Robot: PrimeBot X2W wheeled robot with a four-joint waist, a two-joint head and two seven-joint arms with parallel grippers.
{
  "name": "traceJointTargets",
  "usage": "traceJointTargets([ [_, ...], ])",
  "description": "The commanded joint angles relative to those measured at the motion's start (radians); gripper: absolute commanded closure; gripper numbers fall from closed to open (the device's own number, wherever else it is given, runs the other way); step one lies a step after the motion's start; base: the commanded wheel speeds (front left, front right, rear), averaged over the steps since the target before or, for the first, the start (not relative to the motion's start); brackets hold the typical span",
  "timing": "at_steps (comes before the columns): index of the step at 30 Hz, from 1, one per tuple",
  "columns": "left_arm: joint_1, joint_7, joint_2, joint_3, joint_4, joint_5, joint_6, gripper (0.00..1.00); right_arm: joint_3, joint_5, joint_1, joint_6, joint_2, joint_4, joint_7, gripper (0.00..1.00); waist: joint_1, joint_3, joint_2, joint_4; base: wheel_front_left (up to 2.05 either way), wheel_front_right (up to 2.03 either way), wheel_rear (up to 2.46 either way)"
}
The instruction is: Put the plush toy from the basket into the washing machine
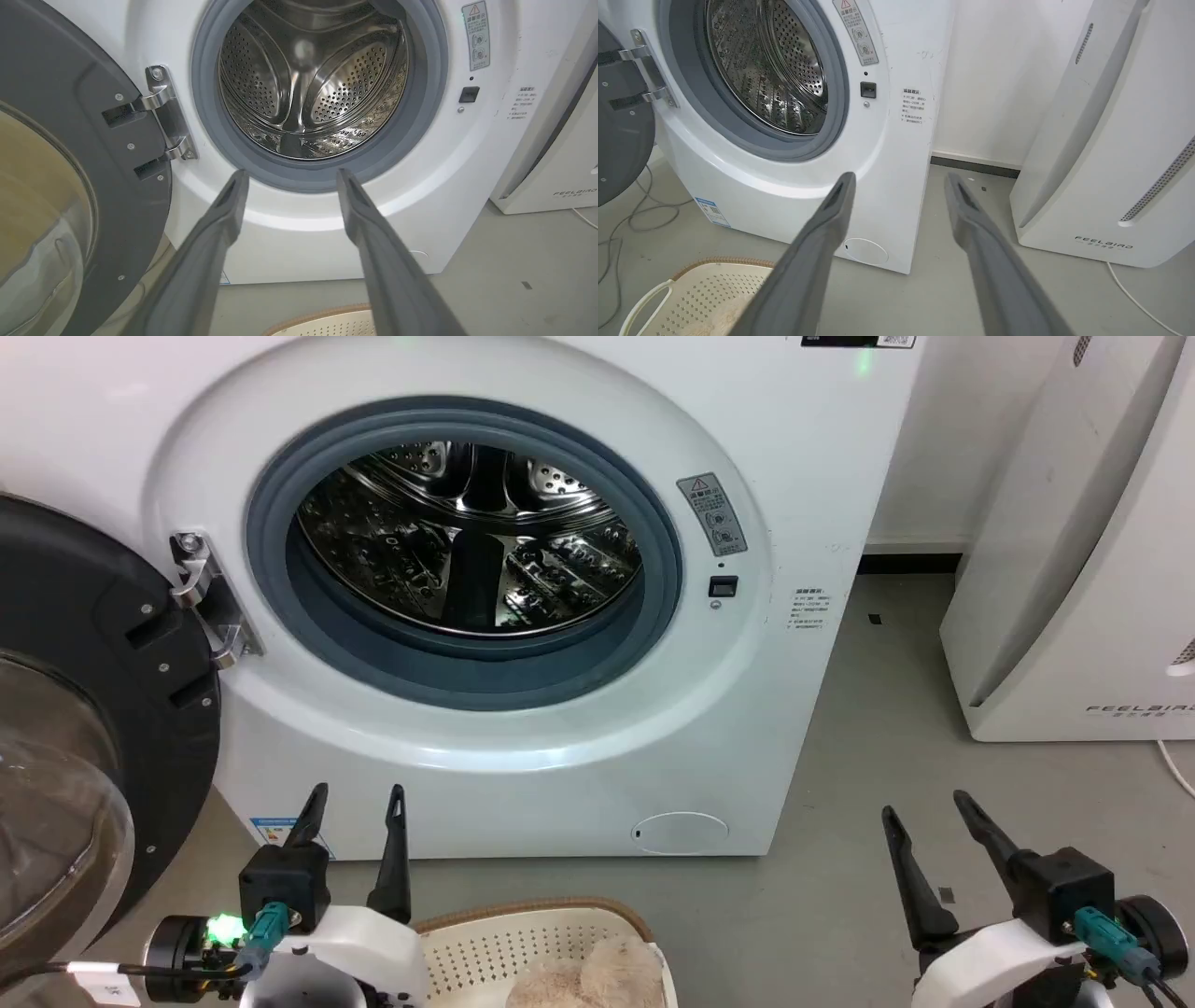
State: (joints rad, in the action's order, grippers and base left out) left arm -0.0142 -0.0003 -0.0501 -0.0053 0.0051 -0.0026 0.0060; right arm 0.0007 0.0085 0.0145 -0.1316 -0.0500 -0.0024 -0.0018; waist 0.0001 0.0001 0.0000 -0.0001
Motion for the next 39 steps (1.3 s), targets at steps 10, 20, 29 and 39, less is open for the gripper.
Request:
traceJointTargets([
  [10,0.005,-0.023,0.0,-0.014,-0.001,-0.006,0.004,0.0,-0.002,0.019,0.004,0.0,0.0,-0.009,-0.022,0.0,0.0,0.006,0.0,-0.003,0.0,0.0,0.0],
  [20,-0.001,-0.043,0.0,-0.031,0.022,-0.012,-0.004,0.0,-0.004,0.031,0.001,0.0,0.0,-0.024,-0.043,0.0,0.0,0.027,0.0,-0.01,0.0,0.0,0.0],
  [29,-0.022,-0.062,-0.002,-0.048,0.063,-0.017,-0.015,0.0,-0.002,0.034,-0.008,0.0,0.0,-0.037,-0.062,0.0,0.0,0.059,0.0,-0.019,0.0,0.0,0.0],
  [39,-0.074,-0.066,-0.009,-0.08,0.142,-0.022,-0.032,0.0,0.0,0.043,-0.021,0.0,0.0,-0.055,-0.083,0.0,0.0,0.117,0.0,-0.027,0.0,0.0,0.0],
])
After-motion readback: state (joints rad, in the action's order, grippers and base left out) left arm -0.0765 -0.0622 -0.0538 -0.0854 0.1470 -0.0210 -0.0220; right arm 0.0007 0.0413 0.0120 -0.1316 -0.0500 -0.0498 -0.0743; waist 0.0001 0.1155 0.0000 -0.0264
